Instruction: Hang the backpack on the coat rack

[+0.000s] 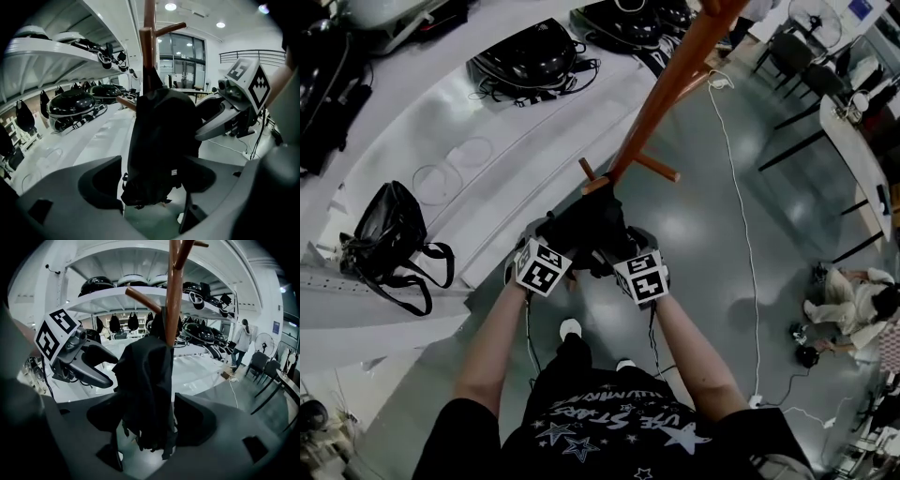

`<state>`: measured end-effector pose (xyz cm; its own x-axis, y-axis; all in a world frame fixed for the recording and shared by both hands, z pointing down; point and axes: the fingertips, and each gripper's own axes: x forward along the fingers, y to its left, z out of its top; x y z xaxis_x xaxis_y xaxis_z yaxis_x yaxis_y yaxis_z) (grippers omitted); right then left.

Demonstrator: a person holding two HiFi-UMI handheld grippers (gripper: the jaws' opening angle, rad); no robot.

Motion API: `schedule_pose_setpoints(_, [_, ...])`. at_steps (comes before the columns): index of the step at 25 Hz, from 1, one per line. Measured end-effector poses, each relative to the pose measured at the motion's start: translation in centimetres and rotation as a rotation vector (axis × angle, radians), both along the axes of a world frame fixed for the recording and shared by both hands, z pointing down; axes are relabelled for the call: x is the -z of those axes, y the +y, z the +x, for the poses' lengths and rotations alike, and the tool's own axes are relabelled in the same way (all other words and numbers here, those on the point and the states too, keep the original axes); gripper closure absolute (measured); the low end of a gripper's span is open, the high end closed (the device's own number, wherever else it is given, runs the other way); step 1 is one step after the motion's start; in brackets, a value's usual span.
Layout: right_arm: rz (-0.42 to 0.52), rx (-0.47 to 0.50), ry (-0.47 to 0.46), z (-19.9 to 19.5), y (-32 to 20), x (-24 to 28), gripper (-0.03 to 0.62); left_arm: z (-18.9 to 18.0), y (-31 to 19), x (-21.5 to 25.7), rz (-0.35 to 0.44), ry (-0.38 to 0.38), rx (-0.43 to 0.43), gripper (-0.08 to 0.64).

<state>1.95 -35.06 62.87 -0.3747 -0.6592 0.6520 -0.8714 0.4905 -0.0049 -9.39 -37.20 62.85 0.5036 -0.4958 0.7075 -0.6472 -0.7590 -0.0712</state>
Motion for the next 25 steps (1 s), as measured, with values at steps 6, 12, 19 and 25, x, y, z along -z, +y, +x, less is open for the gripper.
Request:
schedule_pose_setpoints(6, [0.051, -0.006, -0.058, 2.0, 2.1, 3.6, 0.275, 0.0, 2.9, 4.4, 0.058, 0.089, 0.105, 0.192])
schedule_pose_setpoints(12, [0.086, 0.005, -0.164, 3.9, 5.9, 7.7, 0.39, 1.6, 8.0, 8.5, 0.094, 0.168, 0.157, 0.193])
schedule_pose_setpoints(19, [0.14, 0.04, -0.237, 6.1, 11.3, 11.4, 0.454, 4.5, 14.4, 12.3, 0.155, 0.239, 0.201, 0.196])
schedule_pose_setpoints(25, [0.182, 0.051, -0.28, 8.3, 17.1, 13.6, 0.491, 6.6, 21.7, 14.3, 0.193, 0.269, 0.261, 0.236])
